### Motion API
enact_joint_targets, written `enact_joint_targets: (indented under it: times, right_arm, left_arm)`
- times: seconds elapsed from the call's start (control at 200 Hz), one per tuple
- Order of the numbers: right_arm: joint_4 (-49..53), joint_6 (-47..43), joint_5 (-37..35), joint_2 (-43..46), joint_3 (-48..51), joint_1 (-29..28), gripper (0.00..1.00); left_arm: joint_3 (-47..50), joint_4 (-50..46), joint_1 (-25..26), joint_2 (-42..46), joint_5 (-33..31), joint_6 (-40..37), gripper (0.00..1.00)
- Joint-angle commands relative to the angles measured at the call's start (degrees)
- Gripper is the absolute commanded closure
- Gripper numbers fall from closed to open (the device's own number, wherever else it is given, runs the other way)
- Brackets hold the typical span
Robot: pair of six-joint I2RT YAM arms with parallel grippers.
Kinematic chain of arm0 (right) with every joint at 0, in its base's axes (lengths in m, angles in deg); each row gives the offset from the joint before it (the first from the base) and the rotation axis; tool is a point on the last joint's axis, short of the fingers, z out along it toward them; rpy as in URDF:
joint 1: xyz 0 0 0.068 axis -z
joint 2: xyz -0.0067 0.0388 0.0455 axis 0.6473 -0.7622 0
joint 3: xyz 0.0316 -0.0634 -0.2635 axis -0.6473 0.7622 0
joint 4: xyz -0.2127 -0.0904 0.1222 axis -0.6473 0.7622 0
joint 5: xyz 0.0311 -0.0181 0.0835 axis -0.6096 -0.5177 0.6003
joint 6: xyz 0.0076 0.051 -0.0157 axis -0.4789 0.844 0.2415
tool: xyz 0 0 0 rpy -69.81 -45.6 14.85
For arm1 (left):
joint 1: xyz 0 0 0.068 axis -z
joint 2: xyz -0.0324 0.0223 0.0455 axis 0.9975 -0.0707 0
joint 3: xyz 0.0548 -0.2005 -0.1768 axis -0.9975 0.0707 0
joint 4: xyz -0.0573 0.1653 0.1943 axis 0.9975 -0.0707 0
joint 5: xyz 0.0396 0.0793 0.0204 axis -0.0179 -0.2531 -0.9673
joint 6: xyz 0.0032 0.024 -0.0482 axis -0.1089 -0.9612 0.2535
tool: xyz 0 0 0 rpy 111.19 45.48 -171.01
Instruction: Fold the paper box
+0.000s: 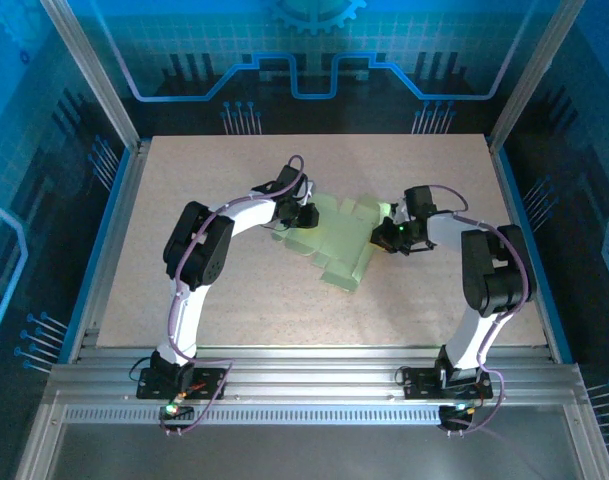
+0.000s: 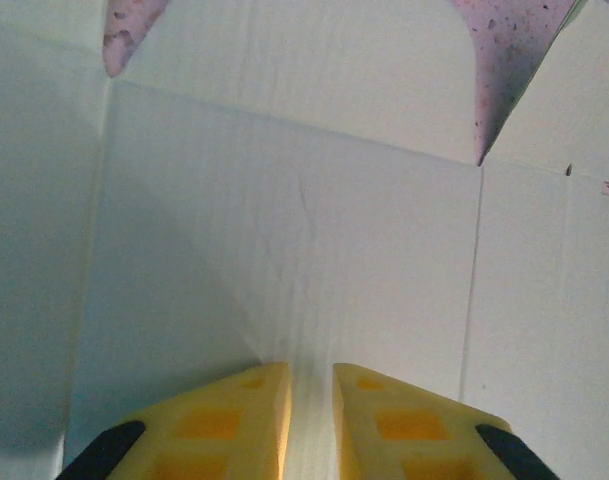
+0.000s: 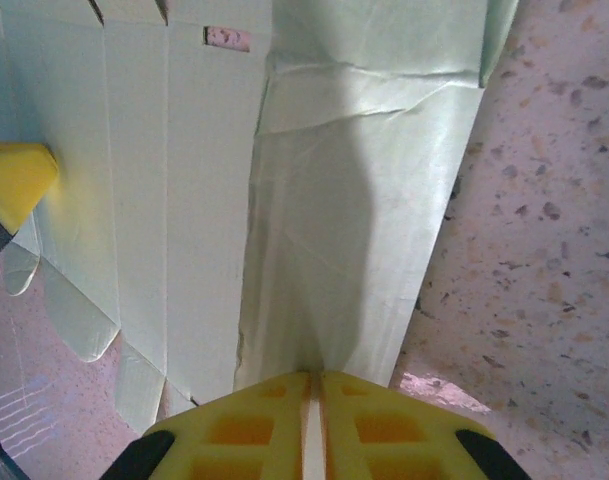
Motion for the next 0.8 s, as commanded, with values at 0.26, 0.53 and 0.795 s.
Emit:
enact_joint_targets:
  times: [0.26,0.53,0.795]
  right_arm:
    - [9.0,-3.0,-2.2,-9.5,-8.9,-5.1,0.87]
    - [18.8,-6.0,-12.8,-13.3,-12.3,-8.8,0.87]
    - [13.4,-5.2,-13.4,-9.3,-9.4,-11.4,0.84]
  left_arm:
    - [2.3,-4.1,0.8,-4.2,1.7,-0.7,0.80]
    - [2.2,-3.9,0.7,-4.5,2.5,-0.3,0.79]
    - [1.4,-5.1,0.7,-4.6,2.5,0.5,0.80]
